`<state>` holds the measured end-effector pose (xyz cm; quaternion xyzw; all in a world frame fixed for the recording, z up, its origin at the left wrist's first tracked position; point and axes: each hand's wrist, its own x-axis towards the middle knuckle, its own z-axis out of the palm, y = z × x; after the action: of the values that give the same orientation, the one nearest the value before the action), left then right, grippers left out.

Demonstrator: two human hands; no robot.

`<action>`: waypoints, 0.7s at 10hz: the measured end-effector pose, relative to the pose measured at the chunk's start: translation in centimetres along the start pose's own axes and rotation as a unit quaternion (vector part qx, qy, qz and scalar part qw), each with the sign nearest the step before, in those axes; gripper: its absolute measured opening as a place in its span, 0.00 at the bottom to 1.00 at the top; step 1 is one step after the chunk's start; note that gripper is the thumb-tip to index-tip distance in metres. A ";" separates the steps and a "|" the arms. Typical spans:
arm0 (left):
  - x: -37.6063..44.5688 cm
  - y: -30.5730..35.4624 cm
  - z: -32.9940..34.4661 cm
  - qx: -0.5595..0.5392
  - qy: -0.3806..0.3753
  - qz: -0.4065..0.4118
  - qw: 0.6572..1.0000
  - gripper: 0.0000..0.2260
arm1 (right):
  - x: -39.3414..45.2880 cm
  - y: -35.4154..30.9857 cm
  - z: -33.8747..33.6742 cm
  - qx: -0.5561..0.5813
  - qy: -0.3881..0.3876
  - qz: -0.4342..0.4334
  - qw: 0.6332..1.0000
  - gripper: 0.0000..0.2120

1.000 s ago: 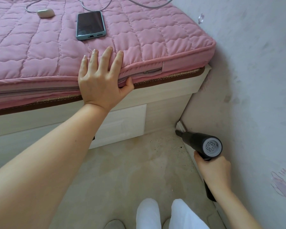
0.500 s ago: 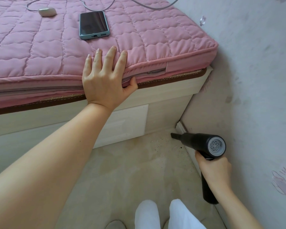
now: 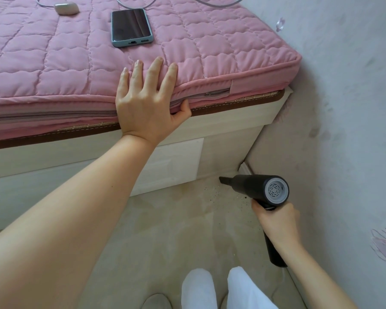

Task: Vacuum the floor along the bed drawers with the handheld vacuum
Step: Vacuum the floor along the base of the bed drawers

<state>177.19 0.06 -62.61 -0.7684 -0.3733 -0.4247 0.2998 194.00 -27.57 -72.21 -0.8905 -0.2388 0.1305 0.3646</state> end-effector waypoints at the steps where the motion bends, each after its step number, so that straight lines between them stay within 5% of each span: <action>1: 0.1 0.0 0.0 0.001 0.000 0.000 1.000 0.25 | -0.1 0.1 0.0 -0.013 -0.007 -0.006 1.000 0.10; 7: 0.1 0.0 -0.2 -0.003 0.005 0.001 1.000 0.25 | -2.0 -0.9 -0.5 -0.009 -0.046 -0.032 0.998 0.08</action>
<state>177.19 -0.07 -62.40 -0.7679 -0.3694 -0.4291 0.2996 192.15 -28.35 -71.06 -0.8788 -0.2850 0.1574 0.3488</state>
